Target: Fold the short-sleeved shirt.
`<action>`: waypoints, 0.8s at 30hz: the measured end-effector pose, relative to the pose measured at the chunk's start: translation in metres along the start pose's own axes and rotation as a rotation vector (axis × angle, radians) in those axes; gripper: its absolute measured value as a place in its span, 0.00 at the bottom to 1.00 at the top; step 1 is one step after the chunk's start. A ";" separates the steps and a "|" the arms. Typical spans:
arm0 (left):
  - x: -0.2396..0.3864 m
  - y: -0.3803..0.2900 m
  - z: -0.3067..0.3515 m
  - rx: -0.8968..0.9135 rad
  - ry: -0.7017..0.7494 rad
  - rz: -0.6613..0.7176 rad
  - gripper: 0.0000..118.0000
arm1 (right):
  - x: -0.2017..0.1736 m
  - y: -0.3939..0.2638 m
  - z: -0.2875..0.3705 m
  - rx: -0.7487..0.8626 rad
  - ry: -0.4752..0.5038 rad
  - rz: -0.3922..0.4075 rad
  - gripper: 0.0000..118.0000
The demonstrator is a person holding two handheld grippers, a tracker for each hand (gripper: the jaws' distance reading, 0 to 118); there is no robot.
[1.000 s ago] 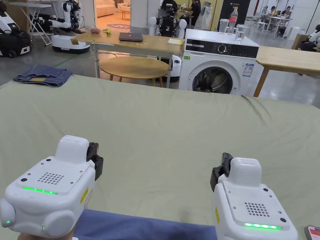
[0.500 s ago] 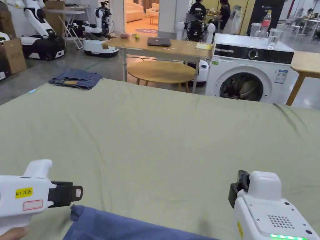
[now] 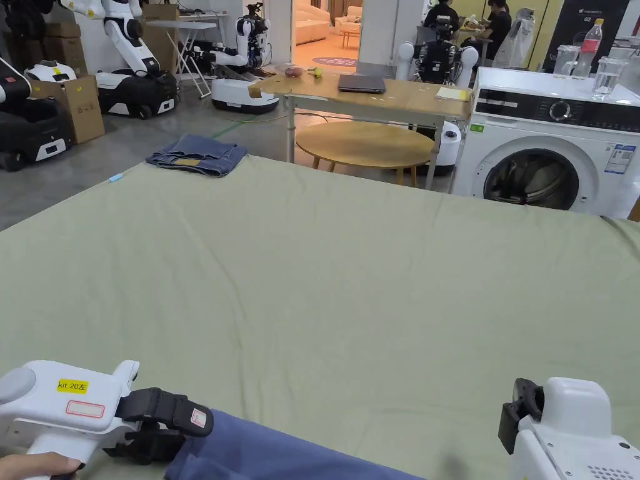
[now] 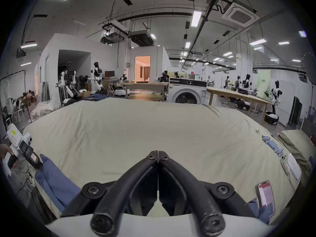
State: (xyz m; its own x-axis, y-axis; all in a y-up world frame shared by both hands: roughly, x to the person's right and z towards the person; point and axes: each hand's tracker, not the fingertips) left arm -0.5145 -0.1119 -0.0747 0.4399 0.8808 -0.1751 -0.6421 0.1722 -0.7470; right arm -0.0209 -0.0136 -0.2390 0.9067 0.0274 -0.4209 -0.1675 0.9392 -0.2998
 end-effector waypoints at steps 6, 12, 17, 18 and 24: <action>-0.002 -0.010 -0.038 -0.063 -0.047 0.064 0.25 | 0.002 -0.006 0.001 -0.024 -0.001 -0.015 0.00; 0.005 -0.020 -0.041 -0.023 0.023 0.044 0.04 | 0.007 -0.011 0.001 -0.047 -0.006 -0.015 0.00; 0.027 -0.018 -0.030 -0.012 0.111 0.008 0.02 | 0.011 -0.011 0.001 -0.059 -0.013 -0.018 0.00; 0.032 -0.016 -0.026 -0.011 0.119 0.002 0.02 | 0.012 -0.011 0.001 -0.059 -0.012 -0.020 0.00; 0.057 -0.003 0.002 0.018 0.160 -0.061 0.02 | 0.014 -0.008 0.001 -0.057 -0.012 -0.015 0.00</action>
State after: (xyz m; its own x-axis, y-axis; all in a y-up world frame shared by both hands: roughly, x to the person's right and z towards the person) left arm -0.4886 -0.0614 -0.0810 0.5715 0.7875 -0.2308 -0.6221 0.2322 -0.7477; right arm -0.0060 -0.0206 -0.2418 0.9139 0.0176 -0.4055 -0.1752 0.9183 -0.3550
